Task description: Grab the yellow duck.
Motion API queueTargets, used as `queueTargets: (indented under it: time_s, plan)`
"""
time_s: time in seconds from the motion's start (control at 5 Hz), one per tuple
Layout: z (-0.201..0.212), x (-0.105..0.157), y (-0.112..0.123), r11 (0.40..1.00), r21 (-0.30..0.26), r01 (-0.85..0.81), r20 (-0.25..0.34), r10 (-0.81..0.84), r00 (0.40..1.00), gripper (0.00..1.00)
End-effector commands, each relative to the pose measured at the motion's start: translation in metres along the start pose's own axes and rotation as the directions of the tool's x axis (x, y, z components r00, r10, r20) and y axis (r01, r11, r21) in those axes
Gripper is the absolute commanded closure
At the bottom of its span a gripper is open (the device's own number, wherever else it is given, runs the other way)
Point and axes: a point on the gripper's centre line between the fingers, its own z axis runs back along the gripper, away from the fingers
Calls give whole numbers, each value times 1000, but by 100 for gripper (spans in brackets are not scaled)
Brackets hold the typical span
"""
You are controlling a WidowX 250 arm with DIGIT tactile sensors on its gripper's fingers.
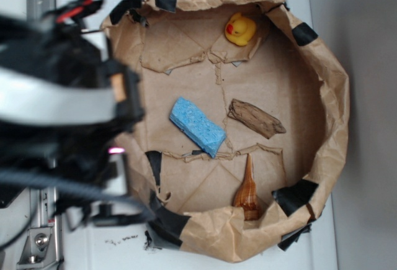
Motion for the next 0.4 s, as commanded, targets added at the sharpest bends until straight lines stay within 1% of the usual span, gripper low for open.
queueTargets:
  time_s: [0.0, 0.2]
  plan:
    - [-44, 38, 18, 908, -77, -412, 214, 419, 883, 0]
    - [-63, 58, 29, 860, -43, -509, 248, 503, 828, 0]
